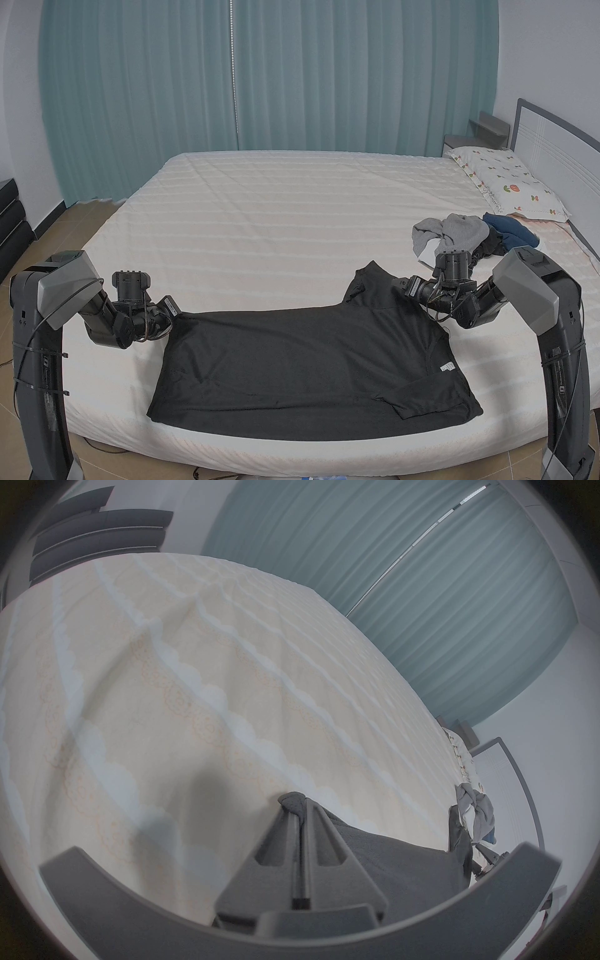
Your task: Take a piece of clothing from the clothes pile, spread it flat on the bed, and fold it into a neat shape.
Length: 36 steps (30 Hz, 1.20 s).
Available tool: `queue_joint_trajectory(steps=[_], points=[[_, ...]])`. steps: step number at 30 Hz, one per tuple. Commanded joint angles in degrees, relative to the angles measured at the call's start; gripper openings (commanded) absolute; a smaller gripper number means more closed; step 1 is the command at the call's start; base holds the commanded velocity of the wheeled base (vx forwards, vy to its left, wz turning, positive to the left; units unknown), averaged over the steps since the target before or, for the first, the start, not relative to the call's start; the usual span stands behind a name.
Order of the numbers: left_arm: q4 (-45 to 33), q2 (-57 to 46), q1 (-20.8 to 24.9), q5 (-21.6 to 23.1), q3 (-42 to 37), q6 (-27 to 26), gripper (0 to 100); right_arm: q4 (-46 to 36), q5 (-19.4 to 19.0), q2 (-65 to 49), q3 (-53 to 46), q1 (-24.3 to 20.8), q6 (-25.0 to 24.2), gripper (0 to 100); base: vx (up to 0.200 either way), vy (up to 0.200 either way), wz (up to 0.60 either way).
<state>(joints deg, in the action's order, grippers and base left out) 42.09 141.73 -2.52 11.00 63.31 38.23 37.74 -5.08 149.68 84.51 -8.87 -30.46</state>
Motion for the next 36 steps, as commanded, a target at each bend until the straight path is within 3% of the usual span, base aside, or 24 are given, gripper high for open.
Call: queue_joint_trajectory(steps=[1, 18, 22, 36], points=[[0.01, -0.05, -0.03, -0.01, 0.06, 0.0, 0, -0.3, -0.01, 1.94, 1.89, -0.18, -0.56, 0, 0.0, 0.0, 0.0], [0.01, -1.37, -0.03, -0.62, 0.59, -0.26, 0, 0.4, -0.63, -4.13, -4.44, 2.46, -1.18, 0, 0.0, 0.0, 0.0], [0.09, -1.63, -0.2, -2.12, 1.12, -0.26, 0, 1.02, -0.54, -6.59, -4.61, 3.07, -6.71, 0, 0.0, 0.0, 0.0], [3.17, -3.3, -0.11, -2.65, -2.13, -0.09, 0, 8.4, -0.54, -8.52, -9.01, 3.69, -7.5, 0, 0.0, 0.0, 0.0]])
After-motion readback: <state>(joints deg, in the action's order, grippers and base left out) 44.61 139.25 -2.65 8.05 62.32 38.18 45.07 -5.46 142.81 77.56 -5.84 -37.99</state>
